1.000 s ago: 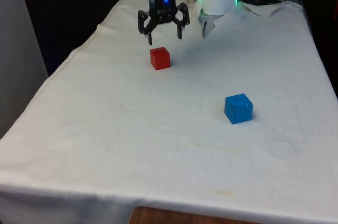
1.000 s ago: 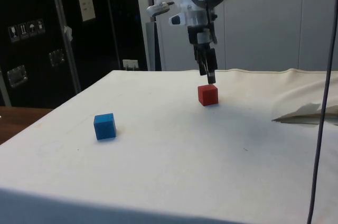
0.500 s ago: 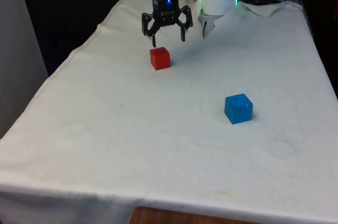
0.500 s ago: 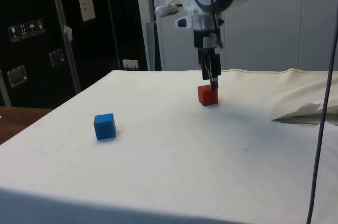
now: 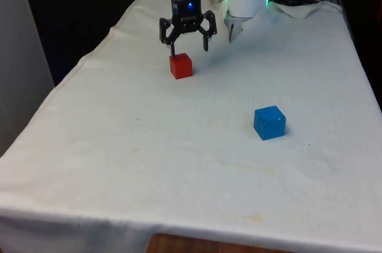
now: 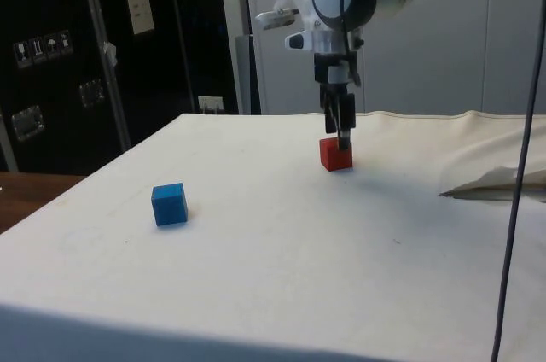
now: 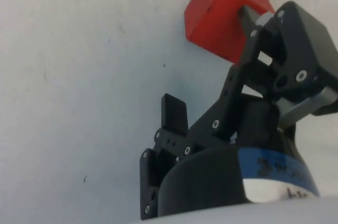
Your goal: Stack the two cubes.
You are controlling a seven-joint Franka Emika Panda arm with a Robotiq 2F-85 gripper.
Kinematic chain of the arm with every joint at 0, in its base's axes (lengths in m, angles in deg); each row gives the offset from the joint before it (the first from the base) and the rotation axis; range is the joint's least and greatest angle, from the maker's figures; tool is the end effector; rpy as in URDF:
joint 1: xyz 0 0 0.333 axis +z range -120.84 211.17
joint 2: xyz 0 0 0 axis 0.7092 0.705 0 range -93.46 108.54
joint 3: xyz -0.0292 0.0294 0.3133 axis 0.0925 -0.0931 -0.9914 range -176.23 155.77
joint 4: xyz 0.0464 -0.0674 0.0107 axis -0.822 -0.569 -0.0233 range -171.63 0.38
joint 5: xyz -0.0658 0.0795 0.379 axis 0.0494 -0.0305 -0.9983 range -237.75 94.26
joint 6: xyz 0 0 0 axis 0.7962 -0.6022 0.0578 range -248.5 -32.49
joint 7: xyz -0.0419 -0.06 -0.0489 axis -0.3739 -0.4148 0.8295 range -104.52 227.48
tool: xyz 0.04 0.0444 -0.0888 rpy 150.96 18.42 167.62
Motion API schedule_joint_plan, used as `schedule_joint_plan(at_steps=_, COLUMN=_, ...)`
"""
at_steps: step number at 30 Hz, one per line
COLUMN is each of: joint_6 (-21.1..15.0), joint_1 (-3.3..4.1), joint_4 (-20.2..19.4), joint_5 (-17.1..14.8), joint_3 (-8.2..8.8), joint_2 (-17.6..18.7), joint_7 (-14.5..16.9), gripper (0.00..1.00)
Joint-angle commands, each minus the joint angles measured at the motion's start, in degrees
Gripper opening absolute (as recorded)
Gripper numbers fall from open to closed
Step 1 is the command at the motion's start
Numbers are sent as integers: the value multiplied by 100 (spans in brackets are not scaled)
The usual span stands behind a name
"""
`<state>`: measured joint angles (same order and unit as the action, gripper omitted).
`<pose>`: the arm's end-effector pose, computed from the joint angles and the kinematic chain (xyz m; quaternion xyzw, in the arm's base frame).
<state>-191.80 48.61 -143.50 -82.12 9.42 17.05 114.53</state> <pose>0.4265 -0.1371 0.2073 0.9711 0.2381 0.0163 0.0030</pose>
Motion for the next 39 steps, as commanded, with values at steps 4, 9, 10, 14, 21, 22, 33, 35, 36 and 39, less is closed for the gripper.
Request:
schedule_joint_plan(at_steps=4, joint_6=0, joint_1=-6, joint_4=212, joint_5=-40, joint_3=0, joint_2=229, joint_7=0, gripper=100)
schedule_joint_plan(at_steps=9, joint_6=11, joint_1=-63, joint_4=441, joint_5=-223, joint_3=-80, joint_2=464, joint_7=92, gripper=100)
schedule_joint_plan(at_steps=10, joint_6=11, joint_1=-63, joint_4=481, joint_5=-229, joint_3=-80, joint_2=510, joint_7=92, gripper=100)
schedule_joint_plan(at_steps=14, joint_6=0, joint_1=-11, joint_4=573, joint_5=-155, joint_3=0, joint_2=665, joint_7=0, gripper=100)
schedule_joint_plan(at_steps=21, joint_6=-11, joint_1=-92, joint_4=647, joint_5=-264, joint_3=-74, joint_2=802, joint_7=97, gripper=100)
schedule_joint_plan(at_steps=22, joint_6=-11, joint_1=-92, joint_4=647, joint_5=-264, joint_3=-74, joint_2=819, joint_7=97, gripper=100)
schedule_joint_plan(at_steps=33, joint_6=-40, joint_1=-63, joint_4=653, joint_5=-223, joint_3=-46, joint_2=928, joint_7=80, gripper=100)
schedule_joint_plan(at_steps=35, joint_6=-46, joint_1=-63, joint_4=642, joint_5=-218, joint_3=-46, joint_2=940, joint_7=80, gripper=100)
schedule_joint_plan(at_steps=36, joint_6=-46, joint_1=-63, joint_4=636, joint_5=-212, joint_3=-40, joint_2=940, joint_7=74, gripper=100)
schedule_joint_plan(at_steps=39, joint_6=0, joint_1=-29, joint_4=642, joint_5=-160, joint_3=6, joint_2=957, joint_7=23, gripper=100)
